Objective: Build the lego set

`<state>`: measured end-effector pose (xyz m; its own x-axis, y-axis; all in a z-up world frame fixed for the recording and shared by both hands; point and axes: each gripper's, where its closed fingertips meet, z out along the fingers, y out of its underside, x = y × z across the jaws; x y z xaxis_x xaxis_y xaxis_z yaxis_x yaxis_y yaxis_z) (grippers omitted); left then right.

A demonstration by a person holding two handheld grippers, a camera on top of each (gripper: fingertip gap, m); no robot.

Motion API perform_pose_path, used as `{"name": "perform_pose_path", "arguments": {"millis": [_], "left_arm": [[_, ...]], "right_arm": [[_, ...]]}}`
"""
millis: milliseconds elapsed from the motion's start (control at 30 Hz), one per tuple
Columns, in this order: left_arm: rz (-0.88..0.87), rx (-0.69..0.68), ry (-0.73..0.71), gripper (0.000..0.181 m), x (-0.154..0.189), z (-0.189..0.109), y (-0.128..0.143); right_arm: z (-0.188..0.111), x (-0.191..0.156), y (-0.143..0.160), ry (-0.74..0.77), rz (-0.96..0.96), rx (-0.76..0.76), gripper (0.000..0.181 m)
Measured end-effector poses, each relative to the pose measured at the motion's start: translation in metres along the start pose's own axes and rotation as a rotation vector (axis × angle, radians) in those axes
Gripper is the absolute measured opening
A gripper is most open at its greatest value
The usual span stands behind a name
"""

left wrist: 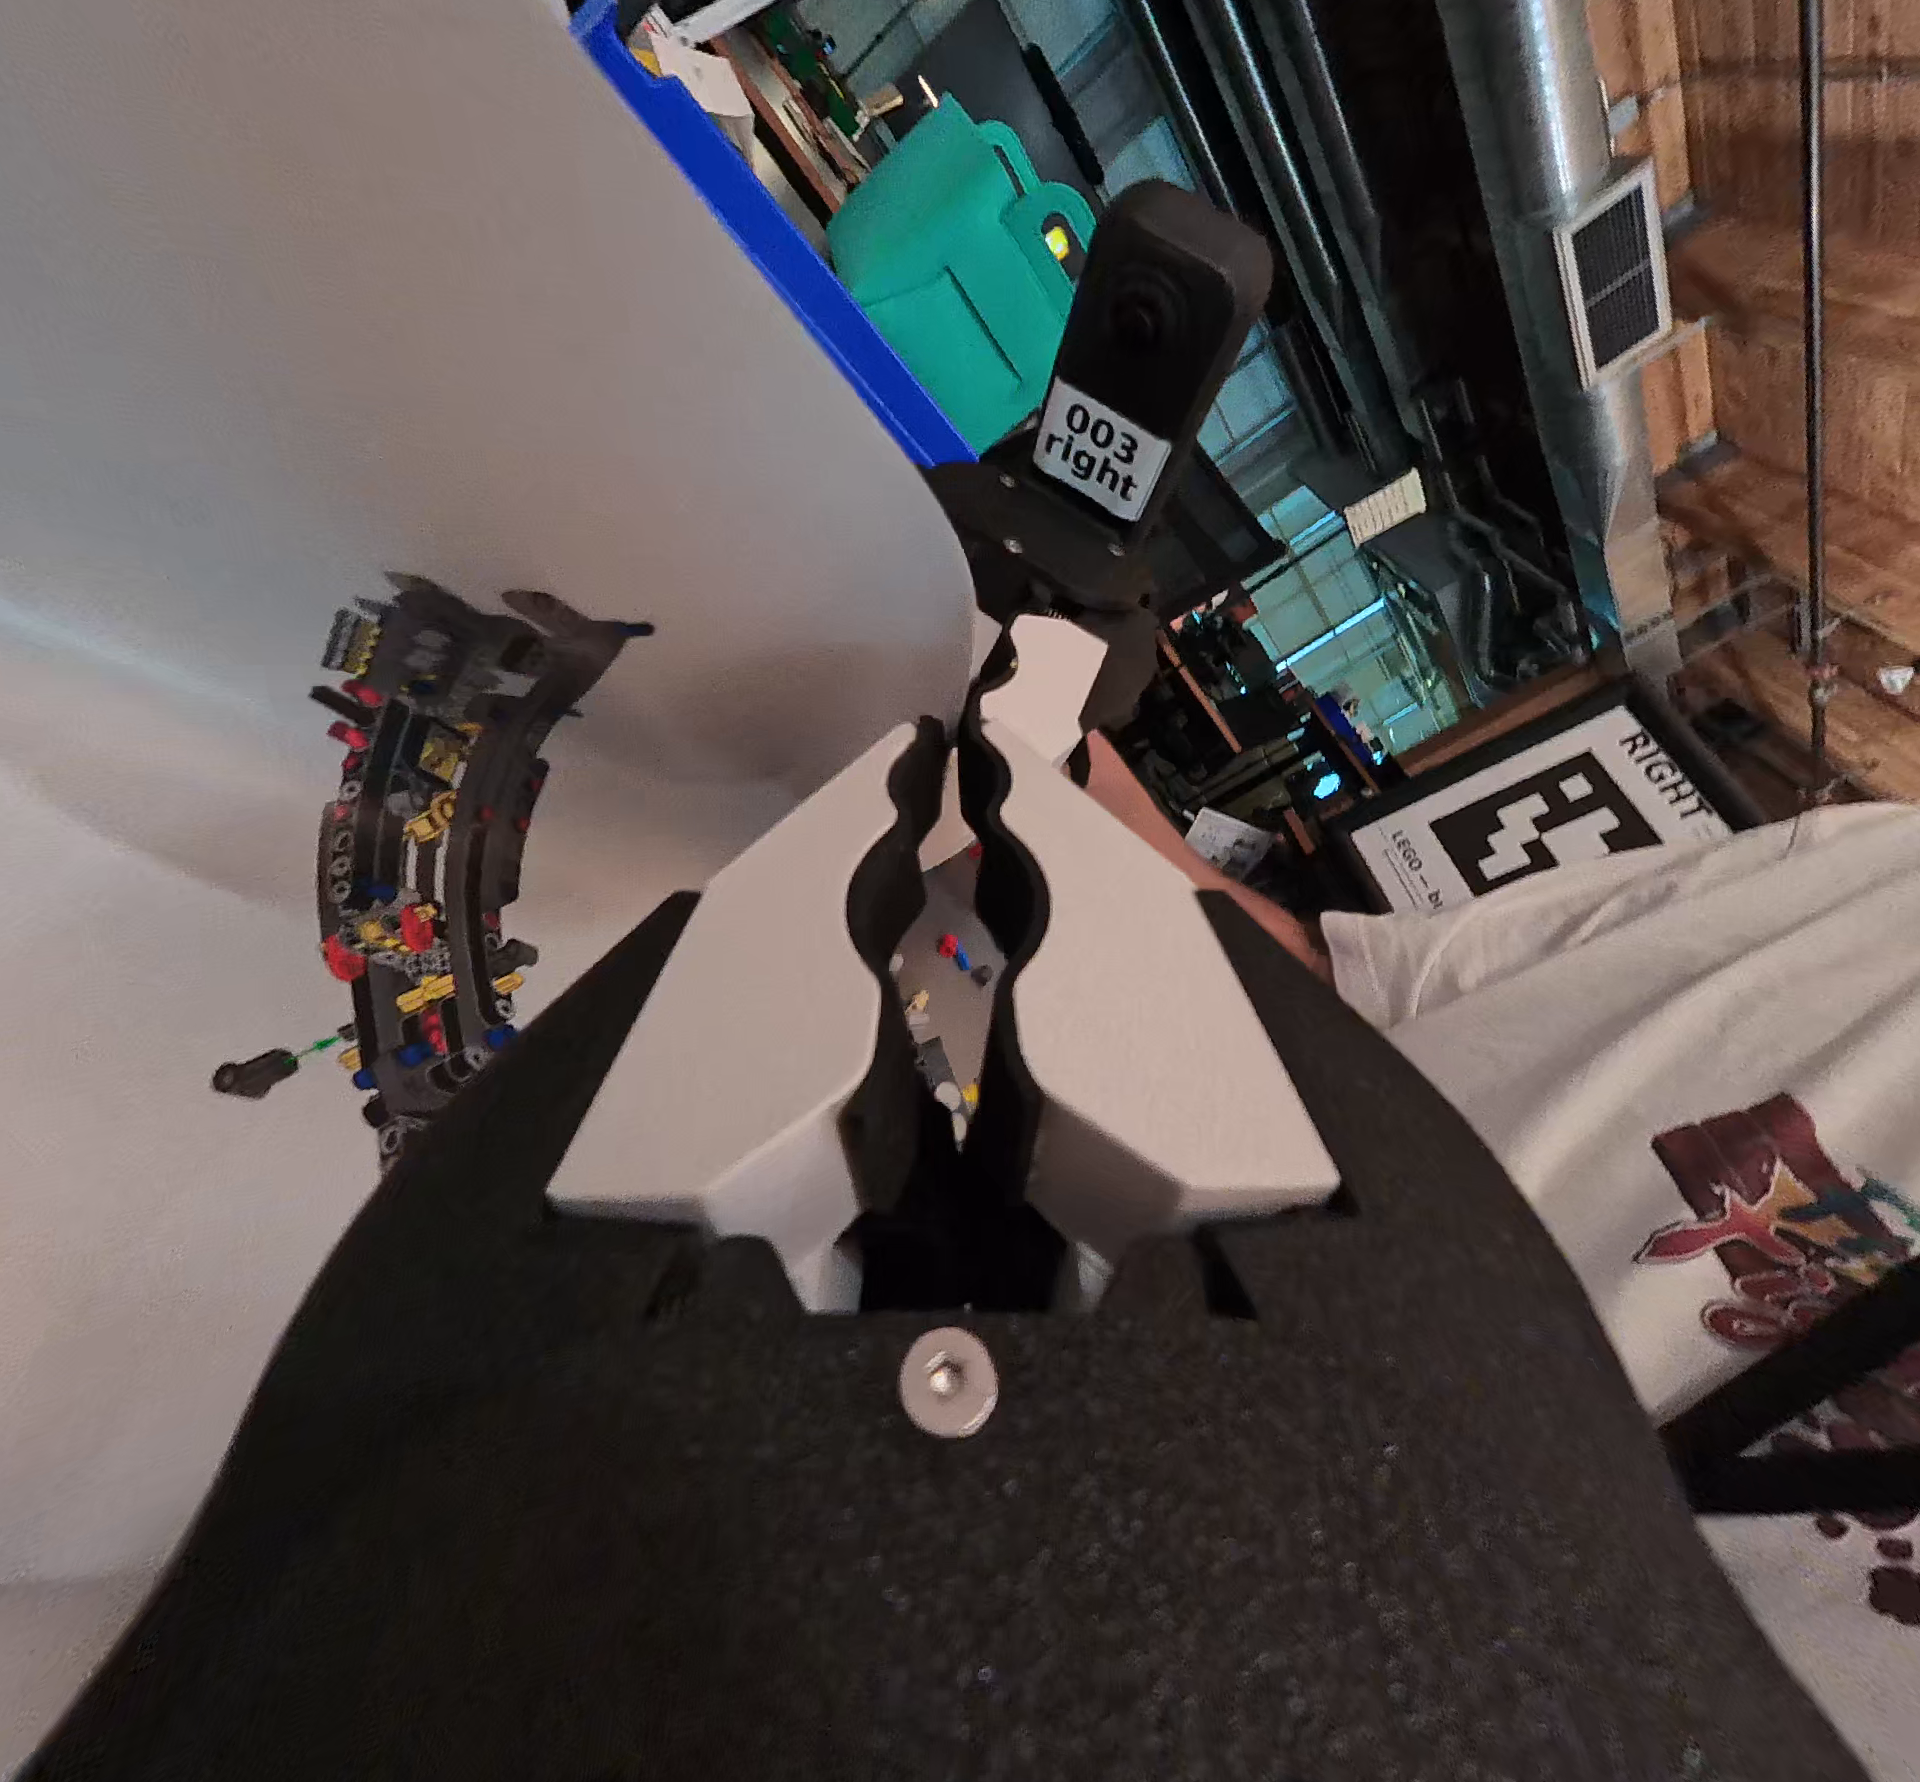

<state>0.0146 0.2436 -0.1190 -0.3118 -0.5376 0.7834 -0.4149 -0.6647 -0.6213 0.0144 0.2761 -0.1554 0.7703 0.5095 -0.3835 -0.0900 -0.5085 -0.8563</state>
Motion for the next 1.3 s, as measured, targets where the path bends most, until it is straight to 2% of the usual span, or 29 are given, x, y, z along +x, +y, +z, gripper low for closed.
{"name": "perform_pose_path", "arguments": {"millis": [167,467,633,800,900,967,1033,1100,1200,1300], "left_arm": [[0.070,-0.052,-0.033,0.000,-0.003,0.000,0.005],[0.040,-0.039,-0.056,0.000,-0.009,-0.014,0.008],[0.014,-0.035,-0.112,0.000,-0.019,-0.023,0.012],[0.018,-0.029,-0.233,0.000,-0.031,-0.041,0.014],[0.021,-0.040,-0.321,0.000,-0.034,-0.063,0.019],[0.029,-0.042,-0.378,0.000,-0.032,-0.083,0.024],[0.026,-0.046,-0.436,0.000,-0.028,-0.108,0.032],[0.021,-0.042,-0.497,0.000,-0.024,-0.138,0.041],[-0.011,-0.025,-0.569,0.000,-0.014,-0.185,0.055],[-0.031,-0.017,-0.643,0.000,-0.004,-0.228,0.067]], "right_arm": [[-0.002,-0.001,0.004,-0.017,-0.018,-0.010,0.056],[-0.007,-0.003,-0.002,-0.062,0.013,0.034,0.045],[-0.012,0.007,-0.005,-0.021,0.039,0.053,0.038],[-0.024,0.023,-0.002,0.115,0.008,0.021,0.048],[-0.049,0.041,-0.004,0.344,-0.090,-0.023,0.059],[-0.076,0.055,-0.009,0.570,-0.192,-0.078,0.062],[-0.098,0.060,-0.012,0.735,-0.268,-0.133,0.062],[-0.091,0.050,-0.007,0.717,-0.294,-0.180,0.055],[-0.053,0.039,0.029,0.559,-0.307,-0.337,0.045],[-0.033,0.057,0.056,0.566,-0.332,-0.433,0.014]]}}
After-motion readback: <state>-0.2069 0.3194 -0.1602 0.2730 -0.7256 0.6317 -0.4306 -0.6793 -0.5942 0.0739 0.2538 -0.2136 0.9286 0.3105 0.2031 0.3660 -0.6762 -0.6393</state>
